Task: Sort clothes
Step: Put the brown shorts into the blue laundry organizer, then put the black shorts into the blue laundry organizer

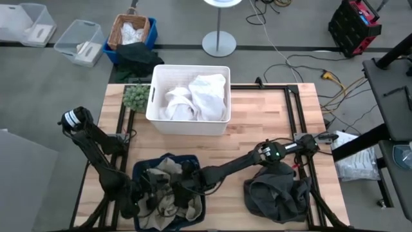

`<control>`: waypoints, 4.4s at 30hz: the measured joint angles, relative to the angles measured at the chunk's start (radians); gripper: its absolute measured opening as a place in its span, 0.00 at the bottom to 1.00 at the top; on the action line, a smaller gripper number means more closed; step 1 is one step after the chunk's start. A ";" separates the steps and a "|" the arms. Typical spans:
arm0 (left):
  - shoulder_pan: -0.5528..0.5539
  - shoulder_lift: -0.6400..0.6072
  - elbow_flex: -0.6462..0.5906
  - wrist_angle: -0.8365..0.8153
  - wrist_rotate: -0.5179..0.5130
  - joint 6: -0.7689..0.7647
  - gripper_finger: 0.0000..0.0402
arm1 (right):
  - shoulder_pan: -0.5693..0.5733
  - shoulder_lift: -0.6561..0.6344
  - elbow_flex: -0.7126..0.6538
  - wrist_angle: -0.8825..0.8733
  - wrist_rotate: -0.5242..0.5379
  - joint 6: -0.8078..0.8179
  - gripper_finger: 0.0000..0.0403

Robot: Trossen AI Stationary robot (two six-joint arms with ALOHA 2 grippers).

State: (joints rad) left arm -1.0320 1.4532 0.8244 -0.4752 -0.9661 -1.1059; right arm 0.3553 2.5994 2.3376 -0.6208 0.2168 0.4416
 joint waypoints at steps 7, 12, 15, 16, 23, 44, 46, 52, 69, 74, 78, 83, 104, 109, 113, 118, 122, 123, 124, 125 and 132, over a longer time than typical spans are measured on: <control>0.005 -0.047 -0.022 -0.094 0.041 -0.086 0.00 | -0.002 -0.172 -0.011 -0.038 0.065 -0.079 0.03; 0.005 -0.113 0.125 -0.167 0.042 0.116 0.00 | -0.003 -0.315 -0.006 -0.030 0.082 -0.075 0.03; 0.005 -0.127 0.258 -0.299 0.062 0.184 0.00 | -0.001 -0.399 -0.007 -0.097 0.077 -0.042 0.03; 0.005 -0.129 0.308 -0.345 0.072 0.202 0.00 | 0.000 -0.433 -0.007 -0.159 0.065 -0.013 0.03; 0.001 -0.115 0.611 -0.598 0.084 0.309 0.00 | 0.028 -0.690 -0.003 -0.957 -0.023 0.565 0.04; 0.005 -0.114 0.647 -0.666 -0.044 0.431 0.00 | 0.318 -0.806 -0.832 -0.898 -0.513 1.004 0.83; 0.005 -0.115 0.630 -0.666 -0.046 0.420 0.00 | 0.312 -0.810 -0.948 -0.786 -0.500 0.999 0.85; 0.005 -0.115 0.602 -0.665 -0.045 0.341 0.00 | 0.279 -0.818 -1.300 -0.257 -0.493 1.041 0.82; 0.004 -0.117 0.631 -0.670 -0.046 0.337 0.00 | 0.295 -0.929 -1.278 -0.409 -0.217 1.040 0.04; 0.004 -0.121 0.701 -0.735 -0.049 0.347 0.00 | 0.331 -1.170 -1.020 -0.584 0.095 1.135 0.03; 0.004 -0.123 0.791 -0.755 -0.086 0.420 0.00 | 0.330 -1.242 -0.857 -0.436 0.421 0.974 0.03; -0.009 -0.118 0.955 -0.752 -0.090 0.535 0.00 | 0.222 -1.223 -0.700 0.034 0.537 0.412 0.03; -0.082 -0.004 1.501 -0.679 -0.106 0.920 0.00 | -0.007 -0.716 -0.060 0.673 -0.120 -0.011 0.03; -0.085 0.005 1.451 -0.734 -0.089 0.860 0.00 | -0.016 -0.624 -0.056 0.665 -0.103 0.031 0.03; -0.087 0.018 1.391 -0.805 -0.023 0.763 0.00 | -0.017 -0.538 -0.057 0.630 -0.089 0.070 0.03; -0.088 0.011 1.281 -0.900 0.017 0.583 0.00 | -0.022 -0.444 -0.055 0.488 -0.052 0.110 0.03; -0.089 0.000 1.138 -0.948 0.080 0.442 0.00 | -0.028 -0.339 -0.062 0.374 -0.031 0.144 0.03; -0.089 -0.005 1.096 -0.946 0.095 0.416 0.00 | -0.029 -0.309 -0.062 0.363 -0.032 0.157 0.03; -0.089 -0.010 1.047 -0.945 0.103 0.390 0.00 | -0.031 -0.280 -0.062 0.353 -0.032 0.173 0.03; -0.089 -0.014 0.996 -0.942 0.116 0.362 0.00 | -0.034 -0.255 -0.062 0.341 -0.033 0.195 0.03; -0.092 -0.073 0.588 -0.664 0.218 0.218 0.00 | -0.053 -0.104 -0.059 0.359 -0.120 0.326 0.03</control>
State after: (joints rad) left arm -1.1240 1.3807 1.4123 -1.1392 -0.7486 -0.8882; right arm 0.3027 2.4954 2.2791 -0.2614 0.0972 0.7678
